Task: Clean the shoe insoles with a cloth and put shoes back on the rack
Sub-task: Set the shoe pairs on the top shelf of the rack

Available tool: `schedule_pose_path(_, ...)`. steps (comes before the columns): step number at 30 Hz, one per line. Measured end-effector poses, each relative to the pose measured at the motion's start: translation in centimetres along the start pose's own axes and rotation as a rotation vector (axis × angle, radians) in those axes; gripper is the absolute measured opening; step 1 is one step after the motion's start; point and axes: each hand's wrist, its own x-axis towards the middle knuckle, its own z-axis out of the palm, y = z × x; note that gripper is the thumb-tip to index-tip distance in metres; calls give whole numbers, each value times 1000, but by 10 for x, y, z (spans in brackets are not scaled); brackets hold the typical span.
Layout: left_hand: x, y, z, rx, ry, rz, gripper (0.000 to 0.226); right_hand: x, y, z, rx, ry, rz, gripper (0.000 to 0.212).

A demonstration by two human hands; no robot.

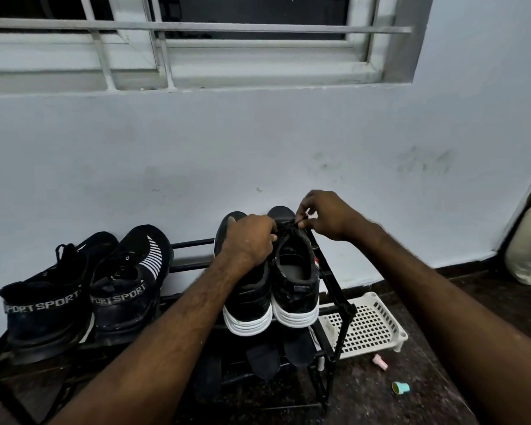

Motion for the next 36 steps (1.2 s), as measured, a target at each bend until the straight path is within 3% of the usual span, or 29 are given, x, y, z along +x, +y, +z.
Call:
schedule_pose_path(6, 0, -1, -3, -235, 69, -92, 9, 1, 2, -2, 136, 97, 39, 8)
schedule_pose_path(9, 4, -4, -2, -306, 69, -93, 6, 1, -1, -3, 151, 4, 47, 20)
schedule_pose_path(14, 20, -1, -14, -427, 110, -51, 6, -4, -14, -9, 426, -236, 20, 24)
schedule_pose_path(18, 26, -5, -29, -577, 10, 45, 6, -1, -5, -9, 412, -211, -14, 12)
schedule_pose_path(20, 26, -11, -35, -637, 49, 50, 8, -1, -5, -12, 423, -235, -30, 7)
schedule_pose_path(23, 29, -24, -38, -613, 140, 43, 6, 0, -8, -16, 331, -360, -67, 17)
schedule_pose_path(28, 23, -30, -32, -453, 15, 24, 12, -3, -11, -28, 175, -672, -28, 47)
schedule_pose_path(31, 13, -30, -33, -377, 39, -8, 11, -13, -18, -40, 231, -567, -40, 21)
schedule_pose_path(33, 4, -32, -29, -278, 50, -59, 24, -15, -21, -37, 264, -355, -68, 13)
schedule_pose_path(34, -1, -34, -25, -218, 34, -96, 37, -14, -23, -31, 230, -242, -70, 15)
schedule_pose_path(36, -11, -39, -15, -179, -45, -240, 68, -13, -27, -14, 32, -144, -19, 43)
